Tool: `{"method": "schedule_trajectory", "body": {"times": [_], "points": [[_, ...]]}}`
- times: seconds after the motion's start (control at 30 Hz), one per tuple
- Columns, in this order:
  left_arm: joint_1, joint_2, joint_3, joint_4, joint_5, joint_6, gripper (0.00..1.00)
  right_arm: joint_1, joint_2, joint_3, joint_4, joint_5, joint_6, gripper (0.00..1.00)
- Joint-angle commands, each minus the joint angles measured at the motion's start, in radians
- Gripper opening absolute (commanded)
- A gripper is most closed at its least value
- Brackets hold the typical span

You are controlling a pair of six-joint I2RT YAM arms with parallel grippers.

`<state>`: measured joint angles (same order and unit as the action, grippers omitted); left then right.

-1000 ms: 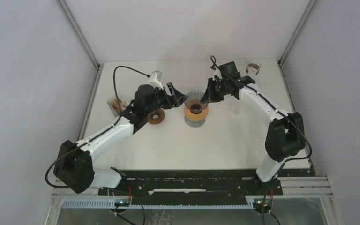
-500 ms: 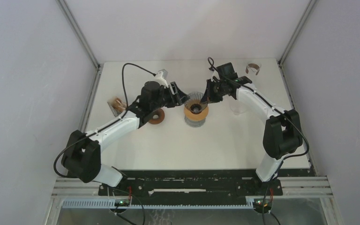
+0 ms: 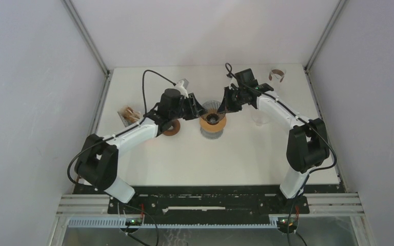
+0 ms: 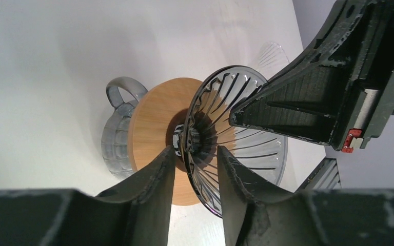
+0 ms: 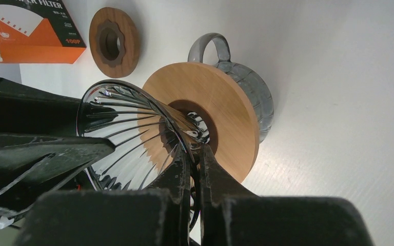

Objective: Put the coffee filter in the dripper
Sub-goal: Place the coffee dripper in the dripper holder.

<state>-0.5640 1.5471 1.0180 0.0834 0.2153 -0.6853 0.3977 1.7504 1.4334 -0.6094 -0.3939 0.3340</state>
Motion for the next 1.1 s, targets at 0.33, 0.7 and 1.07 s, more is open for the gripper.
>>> {"method": "schedule_trajectory", "body": {"times": [0.33, 0.7, 1.07], "points": [[0.006, 0.03, 0.066, -0.018, 0.043, 0.001, 0.02, 0.032, 0.039, 0.015, -0.015, 0.077, -0.043, 0.0], [0.005, 0.068, 0.098, -0.071, 0.073, 0.0, 0.0, 0.033, 0.093, 0.019, -0.048, 0.101, -0.03, 0.0], [0.0, 0.11, 0.147, -0.124, 0.102, 0.009, 0.0, 0.033, 0.169, 0.021, -0.079, 0.117, -0.028, 0.0]]}}
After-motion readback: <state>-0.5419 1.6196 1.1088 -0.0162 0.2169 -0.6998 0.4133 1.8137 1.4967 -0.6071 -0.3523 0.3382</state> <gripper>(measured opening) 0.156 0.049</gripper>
